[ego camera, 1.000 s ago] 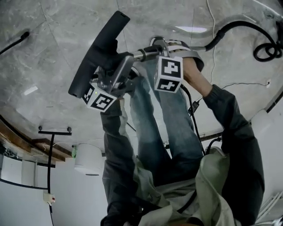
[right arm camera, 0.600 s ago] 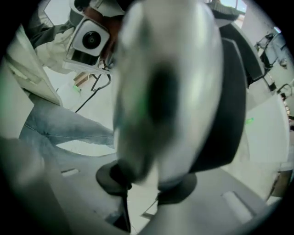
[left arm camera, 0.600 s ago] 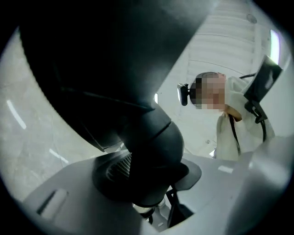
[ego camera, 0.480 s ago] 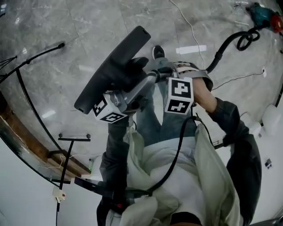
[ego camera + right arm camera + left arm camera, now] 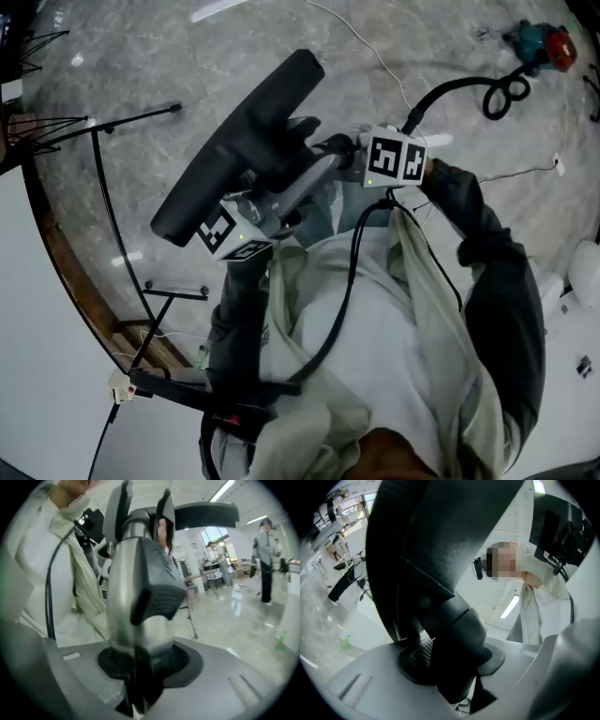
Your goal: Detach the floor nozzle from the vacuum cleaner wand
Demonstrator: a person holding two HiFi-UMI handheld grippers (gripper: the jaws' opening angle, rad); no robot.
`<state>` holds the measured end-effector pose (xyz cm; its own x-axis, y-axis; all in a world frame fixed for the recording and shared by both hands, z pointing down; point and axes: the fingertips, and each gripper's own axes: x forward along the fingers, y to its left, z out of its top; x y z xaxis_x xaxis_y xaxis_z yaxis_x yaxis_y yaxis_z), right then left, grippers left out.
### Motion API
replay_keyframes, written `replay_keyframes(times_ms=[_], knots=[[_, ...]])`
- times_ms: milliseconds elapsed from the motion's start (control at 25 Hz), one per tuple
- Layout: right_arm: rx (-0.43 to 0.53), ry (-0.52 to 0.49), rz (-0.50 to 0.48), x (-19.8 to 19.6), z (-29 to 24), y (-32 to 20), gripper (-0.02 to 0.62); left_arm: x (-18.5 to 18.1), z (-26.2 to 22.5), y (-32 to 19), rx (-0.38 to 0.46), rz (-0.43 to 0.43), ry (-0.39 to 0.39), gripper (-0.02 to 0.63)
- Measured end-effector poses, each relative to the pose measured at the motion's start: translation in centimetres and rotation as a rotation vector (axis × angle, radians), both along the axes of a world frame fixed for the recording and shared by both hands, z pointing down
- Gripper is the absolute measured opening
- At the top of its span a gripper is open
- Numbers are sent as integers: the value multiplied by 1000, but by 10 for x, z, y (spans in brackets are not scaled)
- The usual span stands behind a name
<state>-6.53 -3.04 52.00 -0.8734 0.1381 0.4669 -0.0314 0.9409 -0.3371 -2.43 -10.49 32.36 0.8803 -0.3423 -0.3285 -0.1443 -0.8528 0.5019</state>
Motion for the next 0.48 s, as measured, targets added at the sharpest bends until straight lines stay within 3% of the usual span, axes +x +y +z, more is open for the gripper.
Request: replay_keyframes(times_ms=[120,200,360,480], knots=[[-80,-56,-244,1,-28,31,126,0,-21,8,-2,-29,-23,167],[-63,-52,-267,2,-49,39,60,-4,-39,6,9,-80,-26,159],[36,-40,-10,4,-90,26,46,5,-81,7,99,-180,-14,115],[196,19,246,21,-103,-1,38,18,-97,4,101,-234,-45,112]])
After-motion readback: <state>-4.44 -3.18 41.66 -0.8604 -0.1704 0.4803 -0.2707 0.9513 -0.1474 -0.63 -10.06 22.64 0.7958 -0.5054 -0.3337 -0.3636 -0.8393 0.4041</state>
